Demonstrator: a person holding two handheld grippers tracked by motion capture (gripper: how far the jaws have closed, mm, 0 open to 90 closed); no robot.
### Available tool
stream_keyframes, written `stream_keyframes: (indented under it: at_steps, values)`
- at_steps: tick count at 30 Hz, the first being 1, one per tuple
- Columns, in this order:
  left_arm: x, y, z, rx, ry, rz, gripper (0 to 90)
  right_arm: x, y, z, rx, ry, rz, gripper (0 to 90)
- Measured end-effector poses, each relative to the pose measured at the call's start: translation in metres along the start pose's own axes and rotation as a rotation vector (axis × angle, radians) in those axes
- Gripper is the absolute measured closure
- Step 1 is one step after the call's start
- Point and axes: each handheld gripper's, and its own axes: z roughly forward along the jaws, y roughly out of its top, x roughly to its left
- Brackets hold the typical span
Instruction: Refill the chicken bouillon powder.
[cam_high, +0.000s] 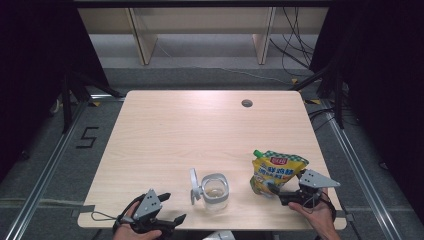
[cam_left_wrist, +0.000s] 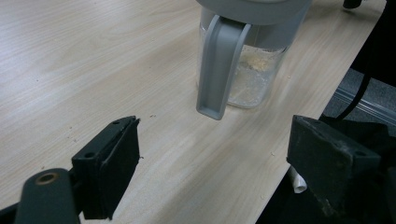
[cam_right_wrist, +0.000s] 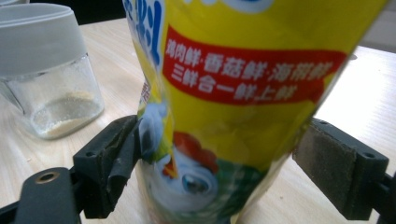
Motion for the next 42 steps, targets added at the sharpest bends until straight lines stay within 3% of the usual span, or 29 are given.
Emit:
stream_keyframes:
  at_steps: [1,3,5,6,7,8,11,12,15,16,17,18,19,21,22,26,27,28,29,30,31,34,35,36,37,40,42]
  values:
    - [0.002,0.001,0.0,-0.001,-0.002,0.027,16.4,0.0,0.0,0.001,-0.004,0.015,0.003,16.4]
    - [0.0,0.0,0.0,0.005,0.0,0.004,16.4,-0.001,0.001,0.004,-0.023,0.026,-0.008,16.4]
    - [0.0,0.0,0.0,0.013,-0.005,0.006,16.4,-0.002,0.001,0.006,-0.03,0.025,-0.03,17.0]
    - [0.0,0.0,0.0,0.01,0.006,0.015,16.4,-0.002,0.001,0.009,-0.058,0.024,-0.027,17.9]
    - [0.0,0.0,0.0,0.008,0.002,0.01,16.4,-0.001,0.001,0.009,-0.047,0.039,-0.023,18.3]
    - [0.002,0.0,0.0,0.009,0.002,0.041,16.4,-0.002,0.002,0.011,-0.053,0.041,-0.031,18.7]
    - [0.002,0.0,0.0,0.012,0.002,0.04,16.4,-0.001,0.003,0.015,-0.073,0.061,-0.024,21.2]
    - [-0.001,0.0,0.001,0.003,0.0,0.002,16.4,-0.001,0.003,0.015,-0.079,0.058,-0.021,21.3]
    - [0.0,0.0,0.001,0.022,0.004,0.027,16.4,-0.001,0.002,0.016,-0.086,0.058,-0.003,23.1]
    - [-0.001,-0.001,0.001,0.021,-0.006,0.017,16.4,-0.001,0.003,0.017,-0.087,0.06,0.005,23.4]
    - [-0.001,-0.001,0.001,0.021,-0.006,0.017,16.4,-0.001,0.003,0.017,-0.087,0.06,0.005,23.4]
    - [-0.002,-0.001,0.002,0.008,-0.007,0.007,16.4,-0.004,0.004,0.017,-0.087,0.092,-0.029,24.1]
    - [-0.002,-0.001,0.002,0.008,-0.003,0.009,16.4,-0.003,0.004,0.017,-0.084,0.056,-0.039,24.1]
    - [-0.001,0.0,0.002,0.014,-0.004,0.013,16.4,-0.002,0.004,0.017,-0.084,0.038,-0.036,24.5]
    - [-0.001,0.0,0.002,0.02,-0.005,0.018,16.4,-0.001,0.004,0.018,-0.089,0.053,-0.009,24.7]
    - [-0.001,0.0,0.002,0.025,-0.008,0.023,16.4,-0.001,0.005,0.017,-0.109,0.039,-0.005,28.2]
    - [0.0,0.0,0.002,0.031,-0.004,0.034,16.4,0.002,0.004,0.018,-0.123,0.042,0.031,29.3]
    - [-0.001,0.0,0.002,0.032,-0.005,0.033,16.4,-0.001,0.006,0.016,-0.111,0.042,0.002,30.0]
    - [0.0,0.001,0.002,0.031,-0.007,0.05,16.4,0.004,0.006,0.015,-0.111,0.026,0.052,30.3]
    - [0.001,0.001,0.002,0.032,-0.008,0.057,16.4,0.003,0.006,0.016,-0.128,-0.003,0.013,30.6]
    - [0.001,0.001,0.002,0.031,-0.008,0.056,16.4,0.007,0.007,0.015,-0.103,-0.013,0.044,30.9]
    - [0.001,0.001,0.002,0.031,-0.008,0.06,16.4,0.01,0.006,0.015,-0.108,-0.032,0.047,31.4]
    - [0.001,0.001,0.002,0.021,-0.009,0.058,16.4,0.017,0.006,0.014,-0.105,-0.059,0.083,31.9]
    - [0.001,0.001,0.003,0.021,-0.009,0.055,16.4,0.018,0.006,0.015,-0.118,-0.071,0.085,31.9]
    - [0.0,0.001,0.003,0.023,-0.009,0.05,16.4,0.016,0.006,0.015,-0.114,-0.061,0.043,31.9]
    - [0.001,0.001,0.004,0.028,-0.011,0.059,16.4,0.014,0.005,0.016,-0.137,-0.04,0.063,31.5]
    - [-0.002,0.0,0.004,0.029,-0.012,0.028,16.4,0.015,0.005,0.016,-0.107,-0.017,0.083,30.8]
